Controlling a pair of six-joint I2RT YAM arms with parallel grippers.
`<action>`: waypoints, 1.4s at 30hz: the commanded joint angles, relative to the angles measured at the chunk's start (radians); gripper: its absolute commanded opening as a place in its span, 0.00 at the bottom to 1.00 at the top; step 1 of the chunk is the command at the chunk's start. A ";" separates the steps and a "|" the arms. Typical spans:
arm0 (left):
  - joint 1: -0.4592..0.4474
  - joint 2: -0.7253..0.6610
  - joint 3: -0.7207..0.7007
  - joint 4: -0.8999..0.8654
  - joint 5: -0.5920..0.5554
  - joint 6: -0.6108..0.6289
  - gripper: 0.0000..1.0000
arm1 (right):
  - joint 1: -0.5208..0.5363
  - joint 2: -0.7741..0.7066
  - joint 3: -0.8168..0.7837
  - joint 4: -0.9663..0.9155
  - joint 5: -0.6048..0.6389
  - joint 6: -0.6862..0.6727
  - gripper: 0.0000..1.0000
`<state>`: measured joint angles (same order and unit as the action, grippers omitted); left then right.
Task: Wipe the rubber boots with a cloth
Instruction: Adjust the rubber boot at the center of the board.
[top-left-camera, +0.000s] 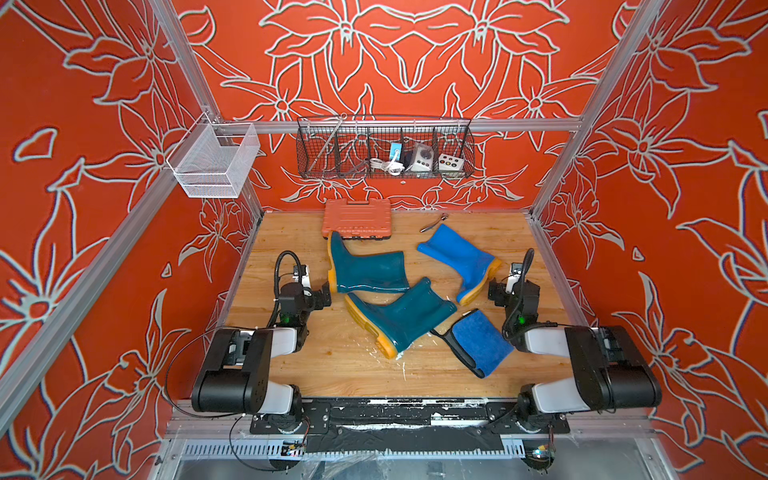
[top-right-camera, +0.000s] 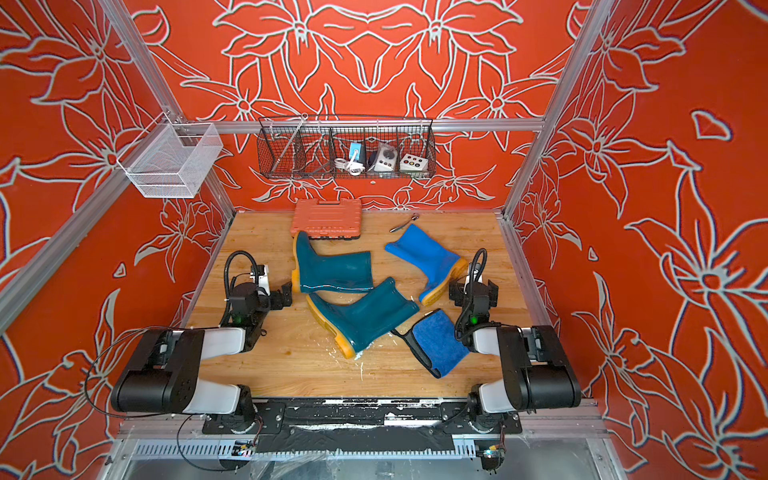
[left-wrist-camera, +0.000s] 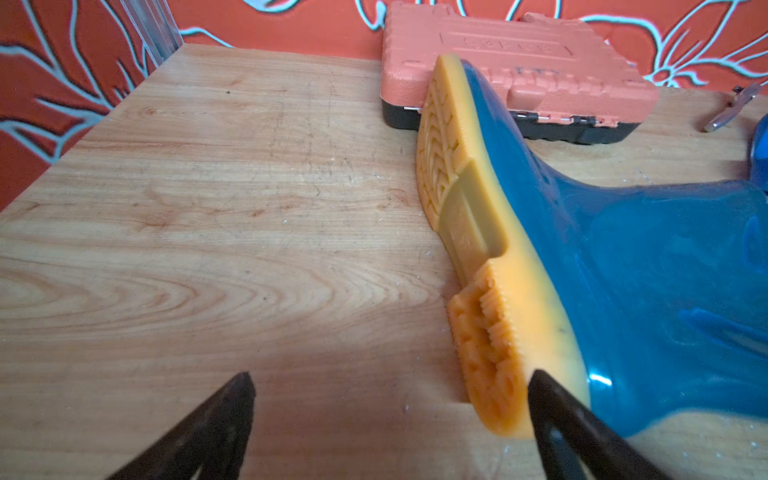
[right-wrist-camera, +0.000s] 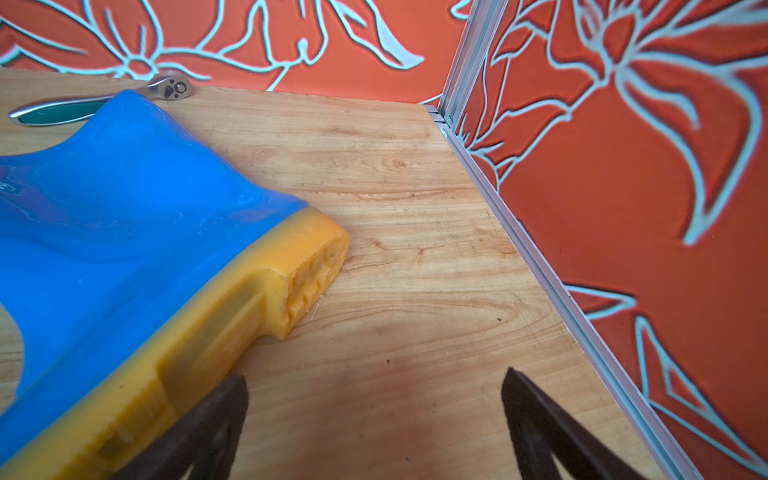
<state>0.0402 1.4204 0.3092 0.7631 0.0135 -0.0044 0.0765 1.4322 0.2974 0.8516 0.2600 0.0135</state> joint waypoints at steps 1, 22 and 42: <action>0.003 -0.012 0.008 0.001 0.009 0.001 0.99 | -0.005 -0.004 0.010 0.004 -0.011 0.000 0.98; -0.238 -0.300 0.241 -0.561 -0.158 -0.080 0.99 | 0.002 -0.413 0.321 -0.746 -0.135 0.177 0.89; -0.934 0.084 0.621 -0.976 0.027 -0.425 0.80 | 0.242 0.071 0.812 -1.329 -0.368 0.142 0.78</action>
<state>-0.8749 1.4643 0.9421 -0.1295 0.0422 -0.3492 0.3168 1.4864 1.0801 -0.3958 -0.0383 0.1623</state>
